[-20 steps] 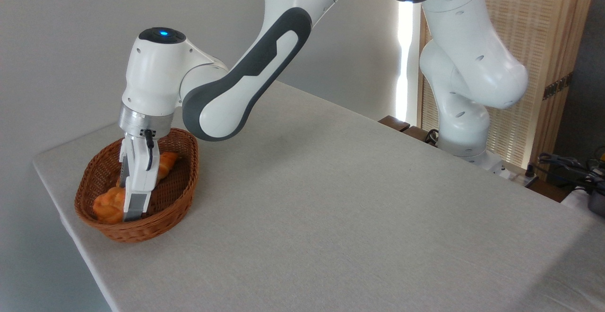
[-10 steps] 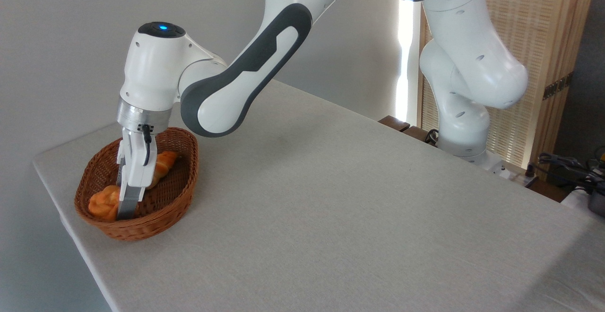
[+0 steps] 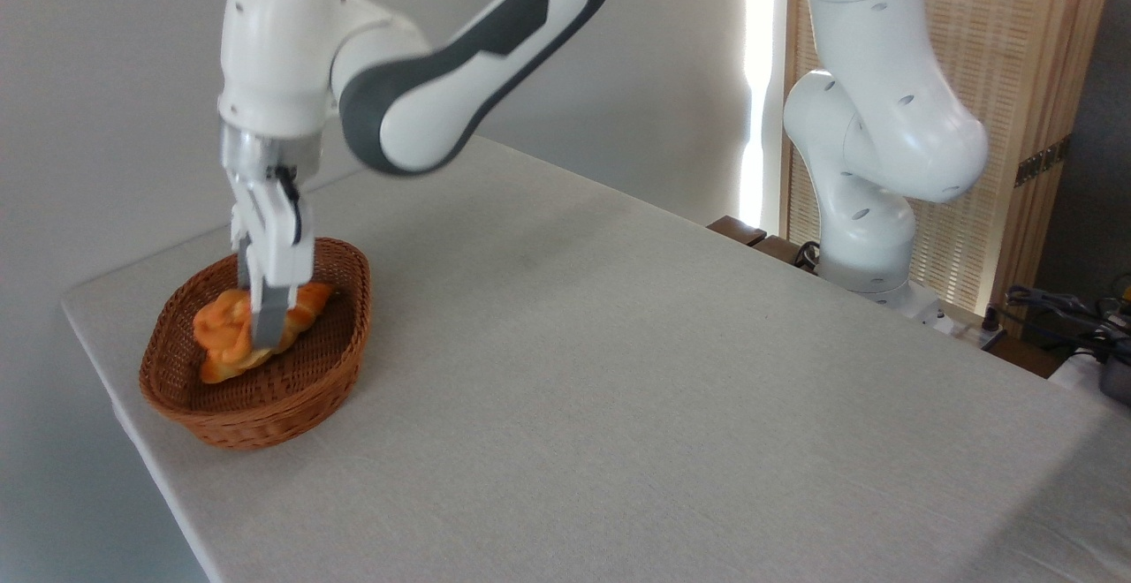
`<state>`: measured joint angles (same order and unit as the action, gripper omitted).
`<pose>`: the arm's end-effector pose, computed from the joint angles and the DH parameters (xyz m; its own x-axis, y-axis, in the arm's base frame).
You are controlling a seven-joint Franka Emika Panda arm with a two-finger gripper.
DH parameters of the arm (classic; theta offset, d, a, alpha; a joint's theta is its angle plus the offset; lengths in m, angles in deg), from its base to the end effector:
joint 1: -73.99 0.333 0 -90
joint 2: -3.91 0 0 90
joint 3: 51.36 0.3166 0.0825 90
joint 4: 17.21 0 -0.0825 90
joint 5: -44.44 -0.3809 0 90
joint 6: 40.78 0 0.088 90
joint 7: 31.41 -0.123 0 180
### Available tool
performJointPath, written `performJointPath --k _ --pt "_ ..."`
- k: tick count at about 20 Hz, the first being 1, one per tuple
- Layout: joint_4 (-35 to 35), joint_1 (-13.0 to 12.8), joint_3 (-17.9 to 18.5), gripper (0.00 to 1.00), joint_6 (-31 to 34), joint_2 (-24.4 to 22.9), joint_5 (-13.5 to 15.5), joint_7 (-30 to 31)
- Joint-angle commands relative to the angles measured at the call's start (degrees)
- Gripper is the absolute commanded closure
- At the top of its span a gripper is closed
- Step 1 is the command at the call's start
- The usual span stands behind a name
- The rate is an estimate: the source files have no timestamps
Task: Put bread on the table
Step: 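Lift the orange bun out of the basket and carry it beside, then lower the bun onto the table and open the gripper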
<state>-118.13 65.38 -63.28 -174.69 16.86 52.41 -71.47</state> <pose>0.6176 -0.2253 0.4624 0.5158 -0.7734 0.3685 -0.8101 -0.5803 -0.0841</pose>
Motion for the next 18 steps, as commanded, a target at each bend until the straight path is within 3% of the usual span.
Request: performJointPath --k 1,5,8,11,18 --pt "-0.77 0.96 3.74 0.58 11.62 -7.04 1.18 -3.24" --pt "-0.94 0.79 7.27 0.54 27.96 -10.22 -1.36 -18.87" --pt "-2.87 0.17 7.27 0.39 32.57 -9.43 -11.09 -23.74" --pt "-6.03 -1.49 6.83 0.00 32.75 -8.91 -17.35 -24.80" --pt "-6.13 -3.17 5.60 0.00 32.75 -5.74 -18.42 -24.18"
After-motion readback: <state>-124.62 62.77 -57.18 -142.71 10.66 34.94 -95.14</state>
